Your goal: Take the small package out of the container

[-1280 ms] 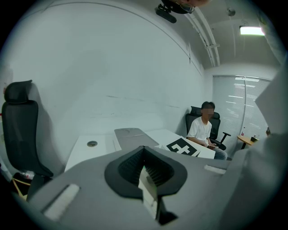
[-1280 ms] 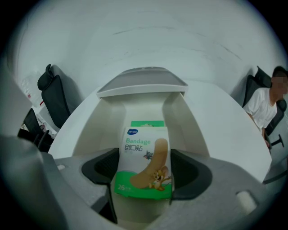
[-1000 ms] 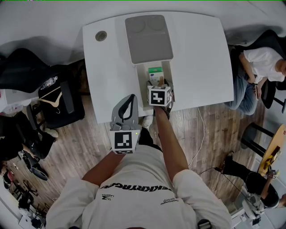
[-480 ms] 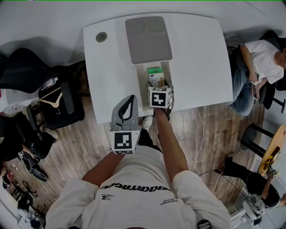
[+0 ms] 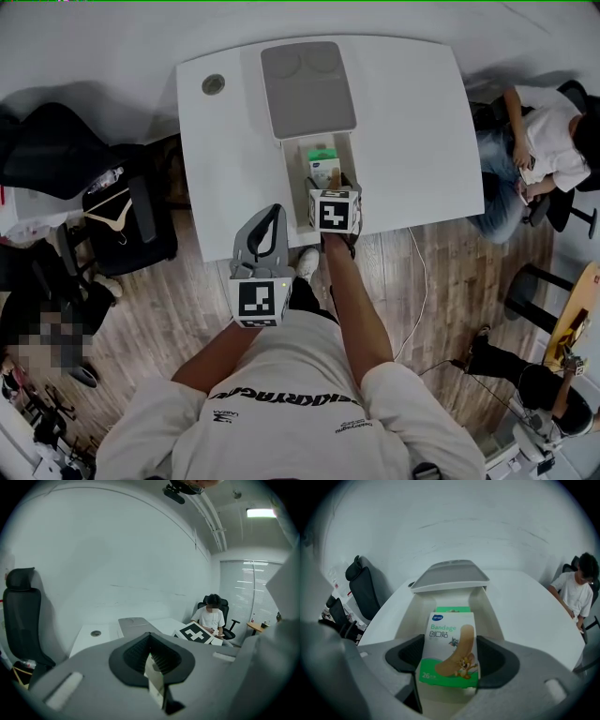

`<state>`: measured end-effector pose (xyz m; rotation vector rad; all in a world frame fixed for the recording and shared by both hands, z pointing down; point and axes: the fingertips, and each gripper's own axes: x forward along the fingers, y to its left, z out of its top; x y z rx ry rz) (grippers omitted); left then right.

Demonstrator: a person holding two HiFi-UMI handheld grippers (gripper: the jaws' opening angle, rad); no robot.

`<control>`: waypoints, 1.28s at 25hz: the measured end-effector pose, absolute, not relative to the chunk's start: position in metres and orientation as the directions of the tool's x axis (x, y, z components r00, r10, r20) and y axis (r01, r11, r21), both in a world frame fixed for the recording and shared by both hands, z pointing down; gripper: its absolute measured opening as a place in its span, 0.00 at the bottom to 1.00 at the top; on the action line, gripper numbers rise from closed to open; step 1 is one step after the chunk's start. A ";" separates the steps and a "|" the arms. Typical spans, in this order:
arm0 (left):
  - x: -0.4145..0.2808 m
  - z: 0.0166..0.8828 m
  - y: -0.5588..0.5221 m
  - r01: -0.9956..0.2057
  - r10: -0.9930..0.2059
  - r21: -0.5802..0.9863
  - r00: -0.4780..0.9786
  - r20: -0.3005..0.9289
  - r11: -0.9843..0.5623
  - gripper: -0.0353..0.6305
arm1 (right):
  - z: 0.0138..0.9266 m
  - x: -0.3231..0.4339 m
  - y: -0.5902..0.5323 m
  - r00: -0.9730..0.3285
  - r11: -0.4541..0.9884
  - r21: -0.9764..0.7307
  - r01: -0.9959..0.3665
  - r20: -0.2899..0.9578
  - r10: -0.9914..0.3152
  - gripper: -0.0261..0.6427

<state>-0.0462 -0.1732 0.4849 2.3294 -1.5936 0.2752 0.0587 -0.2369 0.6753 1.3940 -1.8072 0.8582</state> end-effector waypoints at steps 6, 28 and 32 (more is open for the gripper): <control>-0.042 0.476 -0.169 -0.933 -0.880 0.129 0.360 0.309 -0.336 0.06 | 0.661 0.060 -0.235 -0.203 0.220 -0.095 -0.971 0.811 -0.548 0.56; -0.038 0.453 -0.150 -0.935 -0.894 0.111 0.354 0.275 -0.336 0.06 | 0.605 0.062 -0.222 -0.258 0.241 -0.124 -0.963 0.694 -0.672 0.56; -0.040 0.450 -0.147 -0.937 -0.897 0.104 0.349 0.269 -0.334 0.06 | 0.595 0.061 -0.217 -0.267 0.246 -0.129 -0.961 0.674 -0.689 0.56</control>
